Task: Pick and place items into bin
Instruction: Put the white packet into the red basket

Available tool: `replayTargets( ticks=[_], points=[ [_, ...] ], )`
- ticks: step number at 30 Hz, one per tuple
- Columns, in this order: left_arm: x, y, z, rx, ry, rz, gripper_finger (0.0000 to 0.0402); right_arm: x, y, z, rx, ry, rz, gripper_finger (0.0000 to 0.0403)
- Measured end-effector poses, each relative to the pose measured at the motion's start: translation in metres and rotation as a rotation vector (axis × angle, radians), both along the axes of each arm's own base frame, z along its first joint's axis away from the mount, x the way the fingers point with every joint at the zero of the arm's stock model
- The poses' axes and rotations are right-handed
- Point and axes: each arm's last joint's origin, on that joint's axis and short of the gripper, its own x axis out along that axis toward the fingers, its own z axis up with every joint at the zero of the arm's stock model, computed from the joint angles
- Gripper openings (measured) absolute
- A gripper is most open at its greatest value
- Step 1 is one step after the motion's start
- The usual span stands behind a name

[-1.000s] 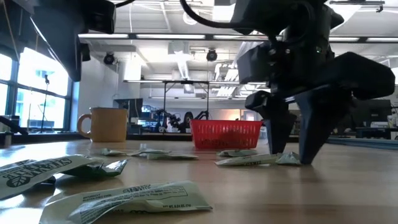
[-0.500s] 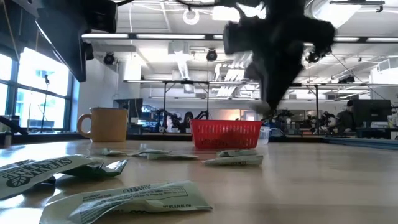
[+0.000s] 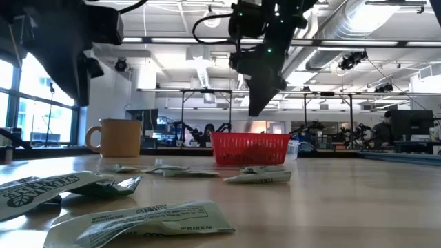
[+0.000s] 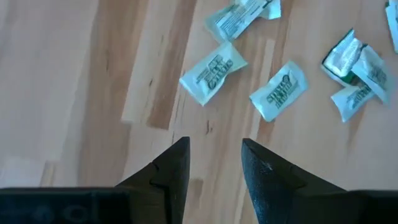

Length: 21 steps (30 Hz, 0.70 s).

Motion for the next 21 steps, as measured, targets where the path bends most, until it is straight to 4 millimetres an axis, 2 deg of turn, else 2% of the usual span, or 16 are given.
replayTargets(
  ticks=[5,8,10,13,16,21],
  points=[
    [0.004,-0.005,-0.018,0.016,-0.116,-0.056,0.0179,-0.001,0.008,-0.001,0.051,0.021,0.034,0.0207],
    [0.008,-0.006,-0.030,0.062,-0.185,-0.159,0.0179,-0.001,0.024,-0.002,0.060,0.057,0.132,0.0270],
    [0.014,-0.008,-0.037,0.112,-0.234,-0.248,0.0179,-0.001,0.043,-0.003,0.044,0.095,0.222,0.0303],
    [0.022,-0.010,-0.048,0.182,-0.233,-0.377,0.0179,-0.005,0.073,-0.004,-0.002,0.170,0.313,0.0340],
    [0.029,-0.012,-0.059,0.202,-0.212,-0.419,0.0184,-0.010,0.096,-0.005,-0.057,0.229,0.338,0.0365],
    [0.037,-0.014,-0.081,0.249,-0.153,-0.433,0.0229,-0.017,0.120,-0.005,-0.052,0.249,0.291,0.0384]
  ],
)
